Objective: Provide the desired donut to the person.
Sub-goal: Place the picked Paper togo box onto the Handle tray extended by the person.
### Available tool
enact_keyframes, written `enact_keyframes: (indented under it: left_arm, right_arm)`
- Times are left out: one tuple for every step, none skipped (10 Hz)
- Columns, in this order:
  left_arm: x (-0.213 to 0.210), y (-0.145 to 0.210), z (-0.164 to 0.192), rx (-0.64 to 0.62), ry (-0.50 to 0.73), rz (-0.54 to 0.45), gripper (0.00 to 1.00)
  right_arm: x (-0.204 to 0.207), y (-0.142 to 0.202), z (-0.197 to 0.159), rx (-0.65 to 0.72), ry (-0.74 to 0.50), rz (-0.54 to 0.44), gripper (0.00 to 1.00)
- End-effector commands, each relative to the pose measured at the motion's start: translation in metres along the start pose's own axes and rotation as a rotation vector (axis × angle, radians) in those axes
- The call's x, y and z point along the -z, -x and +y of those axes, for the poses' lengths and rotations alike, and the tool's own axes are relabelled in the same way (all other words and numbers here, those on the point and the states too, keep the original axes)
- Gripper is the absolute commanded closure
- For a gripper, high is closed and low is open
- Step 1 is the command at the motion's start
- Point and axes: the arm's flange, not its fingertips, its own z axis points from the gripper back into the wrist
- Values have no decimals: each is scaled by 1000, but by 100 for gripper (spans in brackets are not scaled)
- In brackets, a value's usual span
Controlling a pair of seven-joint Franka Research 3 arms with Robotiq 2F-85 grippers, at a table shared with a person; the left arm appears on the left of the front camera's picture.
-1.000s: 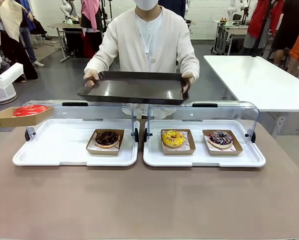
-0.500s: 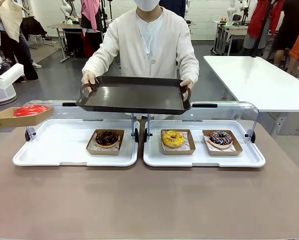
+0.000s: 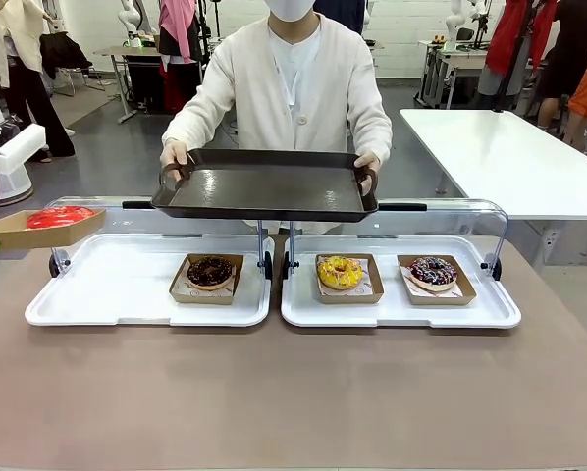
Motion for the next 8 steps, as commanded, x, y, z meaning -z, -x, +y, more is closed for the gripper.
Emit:
enact_keyframes:
  left_arm:
    - [-28,-5,13,5,-31,28,99]
    - [-42,-15,3,-21,-80,27,99]
    - [-64,-23,10,-21,-115,31,99]
    - [-87,-36,19,-17,-147,24,99]
    - [-104,-54,22,-17,-173,10,99]
    - [-119,-75,28,-17,-213,18,99]
    - [-133,-101,37,-1,-250,20,99]
    - [-139,-123,52,20,-263,26,99]
  right_arm:
    - [-2,-1,0,-20,-5,-19,0]
    - [-2,-1,0,-20,-5,-19,0]
    - [-2,-1,0,-20,-5,-19,0]
    - [-2,-1,0,-20,-5,-19,0]
    - [-2,-1,0,-20,-5,-19,0]
    - [-2,-1,0,-20,-5,-19,0]
    - [-2,-1,0,-20,-5,-19,0]
    - [-2,-1,0,-20,-5,-19,0]
